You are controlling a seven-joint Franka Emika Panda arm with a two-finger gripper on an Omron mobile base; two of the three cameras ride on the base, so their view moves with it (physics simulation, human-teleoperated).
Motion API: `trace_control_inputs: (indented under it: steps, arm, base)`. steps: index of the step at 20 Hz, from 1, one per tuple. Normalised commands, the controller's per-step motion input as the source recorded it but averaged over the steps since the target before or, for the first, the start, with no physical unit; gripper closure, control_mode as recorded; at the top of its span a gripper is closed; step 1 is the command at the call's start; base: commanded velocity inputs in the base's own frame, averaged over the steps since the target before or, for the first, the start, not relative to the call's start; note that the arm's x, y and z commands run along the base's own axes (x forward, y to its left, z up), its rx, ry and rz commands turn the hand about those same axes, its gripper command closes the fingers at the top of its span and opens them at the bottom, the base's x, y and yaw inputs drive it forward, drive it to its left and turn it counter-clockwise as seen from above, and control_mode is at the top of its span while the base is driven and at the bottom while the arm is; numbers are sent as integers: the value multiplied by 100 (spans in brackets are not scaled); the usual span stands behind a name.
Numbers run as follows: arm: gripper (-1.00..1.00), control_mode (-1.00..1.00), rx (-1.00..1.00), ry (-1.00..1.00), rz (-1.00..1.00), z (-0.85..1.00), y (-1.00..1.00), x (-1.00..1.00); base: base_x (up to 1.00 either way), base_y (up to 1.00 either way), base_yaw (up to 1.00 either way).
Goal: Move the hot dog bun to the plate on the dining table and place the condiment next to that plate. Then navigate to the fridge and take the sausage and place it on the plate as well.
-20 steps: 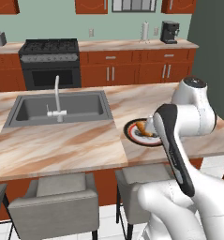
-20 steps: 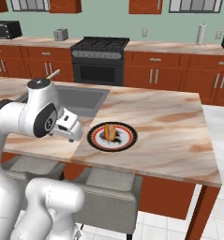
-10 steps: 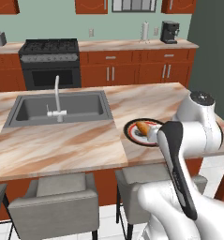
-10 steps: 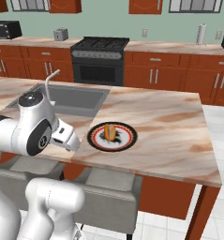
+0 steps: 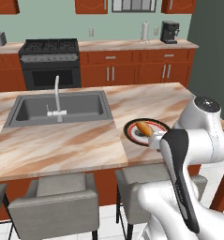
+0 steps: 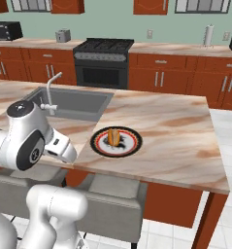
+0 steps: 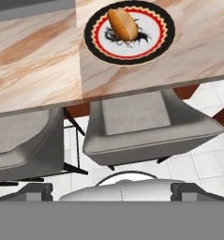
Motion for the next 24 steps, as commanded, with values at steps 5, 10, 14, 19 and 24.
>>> trace_control_inputs:
  steps: [5,10,14,19,24]
  arm:
    - [-100,100,0,0,0,0,0,-5]
    - [-100,100,0,0,0,0,0,0]
    - [-100,100,0,0,0,0,0,0]
    - [-100,100,0,0,0,0,0,0]
    - [-100,100,0,0,0,0,0,0]
  base:
    - [-25,23,-1]
    - [-40,98,0]
    - [-30,100,0]
    - [-23,100,0]
    - [-14,100,-1]
